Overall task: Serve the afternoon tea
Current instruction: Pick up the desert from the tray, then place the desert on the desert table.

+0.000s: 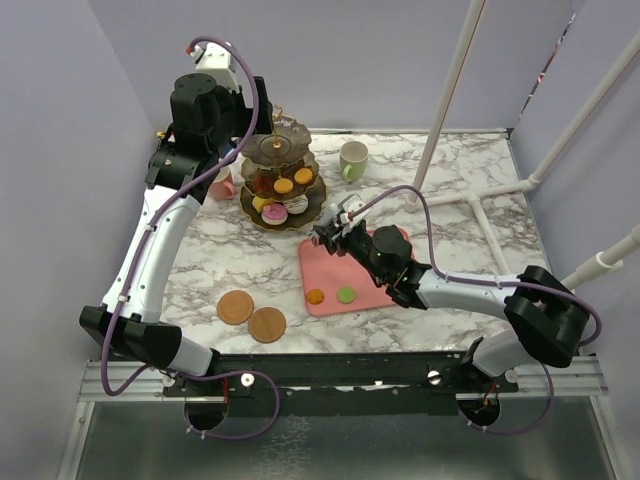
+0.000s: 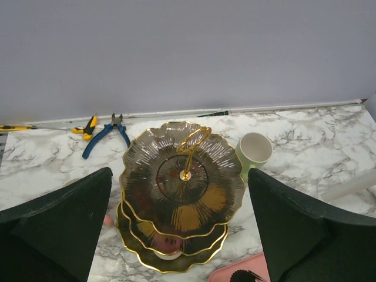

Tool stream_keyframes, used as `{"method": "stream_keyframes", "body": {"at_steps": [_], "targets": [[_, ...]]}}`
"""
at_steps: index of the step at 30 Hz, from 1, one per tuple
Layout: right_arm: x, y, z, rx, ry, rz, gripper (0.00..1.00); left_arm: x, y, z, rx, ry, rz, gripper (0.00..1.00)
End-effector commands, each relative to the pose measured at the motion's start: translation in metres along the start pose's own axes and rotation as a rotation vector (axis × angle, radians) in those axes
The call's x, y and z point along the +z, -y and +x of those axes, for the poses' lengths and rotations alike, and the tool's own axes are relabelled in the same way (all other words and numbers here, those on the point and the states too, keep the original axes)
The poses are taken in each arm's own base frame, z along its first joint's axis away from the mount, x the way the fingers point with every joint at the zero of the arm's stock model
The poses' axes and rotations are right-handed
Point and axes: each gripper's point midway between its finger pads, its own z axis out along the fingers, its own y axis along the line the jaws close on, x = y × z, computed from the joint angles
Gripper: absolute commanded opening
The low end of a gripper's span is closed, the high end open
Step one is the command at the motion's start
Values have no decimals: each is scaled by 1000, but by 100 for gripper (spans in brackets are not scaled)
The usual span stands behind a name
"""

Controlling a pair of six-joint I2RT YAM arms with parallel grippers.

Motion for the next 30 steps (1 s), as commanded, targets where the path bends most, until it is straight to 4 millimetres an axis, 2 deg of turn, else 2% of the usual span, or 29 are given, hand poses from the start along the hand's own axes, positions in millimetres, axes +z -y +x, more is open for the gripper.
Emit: {"method": "stream_keyframes", "body": {"at_steps": [1, 5, 12, 17, 22, 25, 30], "targets": [[1, -2, -40, -23, 67, -34, 4, -5, -3, -13, 14, 22, 17, 99], [12, -2, -78, -29, 126, -42, 4, -3, -4, -10, 14, 14, 24, 99], [35, 1, -165, -65, 256, -48, 4, -1, -14, -9, 16, 10, 6, 99], [61, 8, -206, -110, 306, -53, 4, -5, -31, -18, -54, 24, 18, 99], [93, 28, -219, -140, 296, -33, 4, -11, -47, -21, -47, 29, 4, 99], [109, 44, -213, -143, 273, -11, 4, -14, -52, -19, -32, 28, -5, 99], [124, 74, -206, -133, 262, 35, 4, -18, -54, -19, -16, 33, -11, 99]]}}
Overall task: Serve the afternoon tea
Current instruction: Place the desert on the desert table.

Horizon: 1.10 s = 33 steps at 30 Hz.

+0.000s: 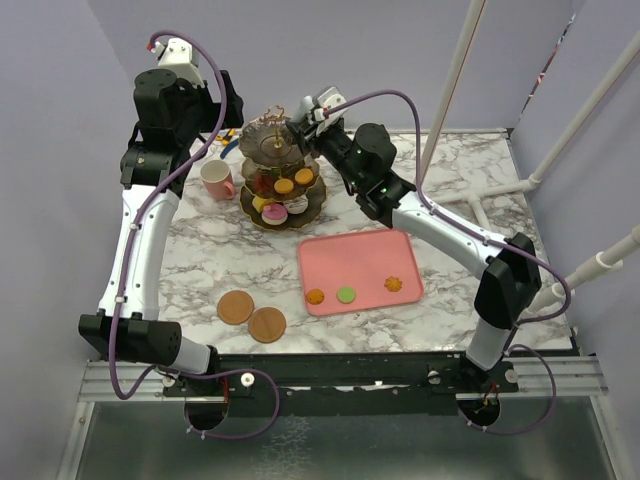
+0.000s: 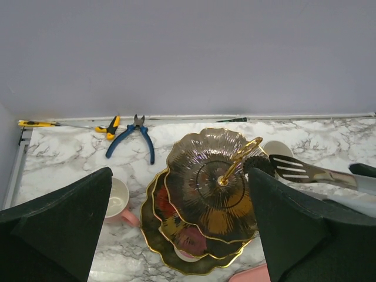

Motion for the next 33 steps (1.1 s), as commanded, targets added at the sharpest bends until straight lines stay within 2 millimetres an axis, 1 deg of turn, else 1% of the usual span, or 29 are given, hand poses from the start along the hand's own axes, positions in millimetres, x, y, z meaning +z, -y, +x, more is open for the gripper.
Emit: {"method": "stream_keyframes", "body": {"at_steps": [1, 5, 9, 14, 18, 22, 26, 30, 33], "targets": [[13, 16, 2, -3, 2, -13, 4, -16, 4, -10, 22, 25, 28, 99], [21, 16, 15, 5, -20, -42, 8, -17, 7, -10, 17, 25, 45, 99], [21, 11, 22, 12, -29, -64, 23, -17, 6, -9, 17, 23, 42, 99], [20, 6, 24, 32, -29, -86, 34, -17, 4, -6, 23, 16, 35, 99], [16, 10, 13, 35, -10, -67, 40, -18, 7, -5, 24, 14, 50, 99], [10, 11, -3, 42, 6, -79, 51, -17, 7, -5, 31, 12, 54, 99], [1, 10, -15, 46, 21, -93, 53, -18, 8, -7, 36, 17, 58, 99], [-6, 11, -17, 40, 11, -97, 53, -19, 9, -10, 32, 24, 62, 99], [-18, 15, -29, 36, 34, -81, 52, -19, 11, -13, 31, 30, 71, 99]]}}
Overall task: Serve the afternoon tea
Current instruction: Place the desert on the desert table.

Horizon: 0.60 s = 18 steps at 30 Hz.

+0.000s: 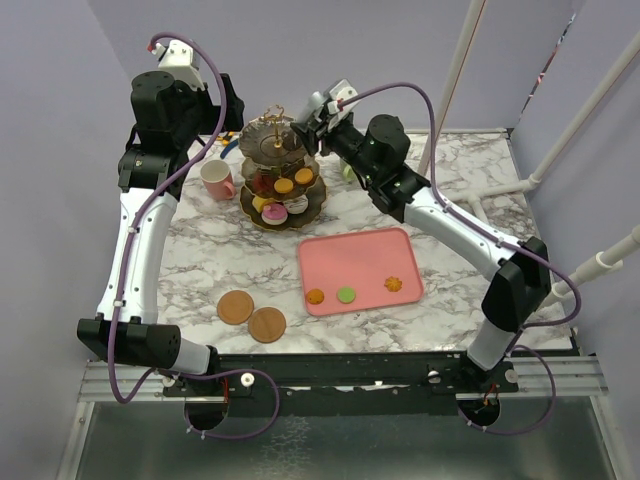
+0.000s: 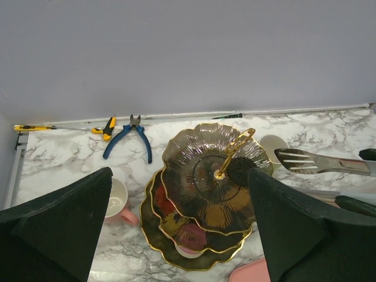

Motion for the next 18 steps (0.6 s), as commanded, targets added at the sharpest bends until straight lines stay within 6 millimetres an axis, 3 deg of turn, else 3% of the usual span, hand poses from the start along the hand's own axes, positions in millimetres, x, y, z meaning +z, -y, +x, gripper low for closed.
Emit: {"method": "stream_keyframes", "body": {"at_steps": [1, 6, 9, 14, 18], "targets": [[-23, 1, -42, -5, 75, -5, 52, -13, 7, -14, 9, 33, 32, 99], [-68, -8, -48, 33, 32, -34, 52, -14, 9, -18, 14, 39, 43, 99], [-101, -21, -24, 72, -57, -48, 51, -12, 9, -10, 13, 19, 49, 99], [-159, -51, 34, 144, -213, -49, 50, -11, 7, 5, 13, -15, 47, 99], [-202, -68, 76, 192, -304, -28, 50, -14, 6, 2, 28, -8, 42, 99]]}}
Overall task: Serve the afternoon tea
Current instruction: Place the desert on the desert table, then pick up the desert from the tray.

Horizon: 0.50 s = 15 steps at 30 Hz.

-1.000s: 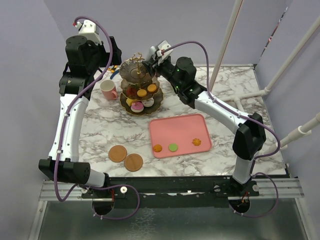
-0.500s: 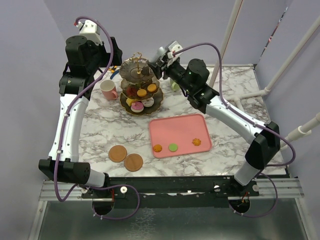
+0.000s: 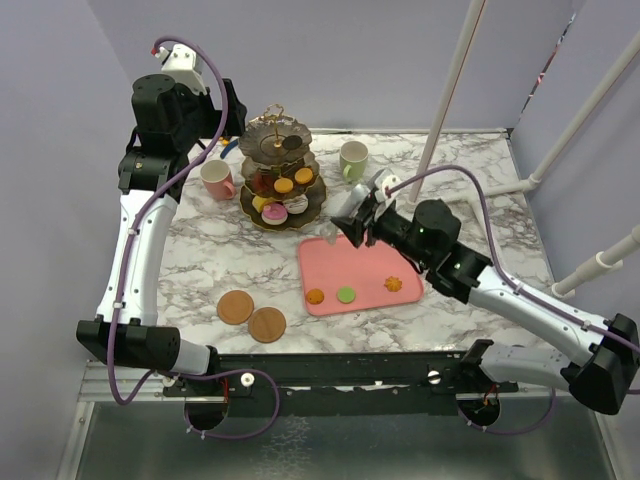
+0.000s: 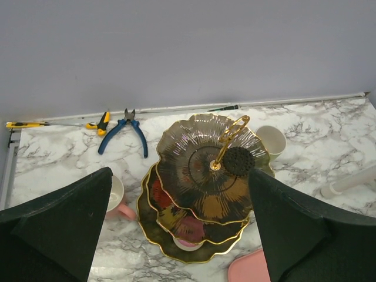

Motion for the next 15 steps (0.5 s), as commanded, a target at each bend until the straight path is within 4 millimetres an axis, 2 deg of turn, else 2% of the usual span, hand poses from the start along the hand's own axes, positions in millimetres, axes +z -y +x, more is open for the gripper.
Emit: {"method": "stream_keyframes", "body": {"at_steps": [1, 5, 15], "targets": [[-32, -9, 65, 94, -143, 49, 50, -13, 2, -5, 23, 13, 12, 99], [-47, -18, 90, 152, -176, 48, 49, -15, 4, -5, 23, 6, 25, 99], [-55, -41, 134, 154, -270, -5, 49, -17, 4, -1, 33, -10, 26, 99]]}}
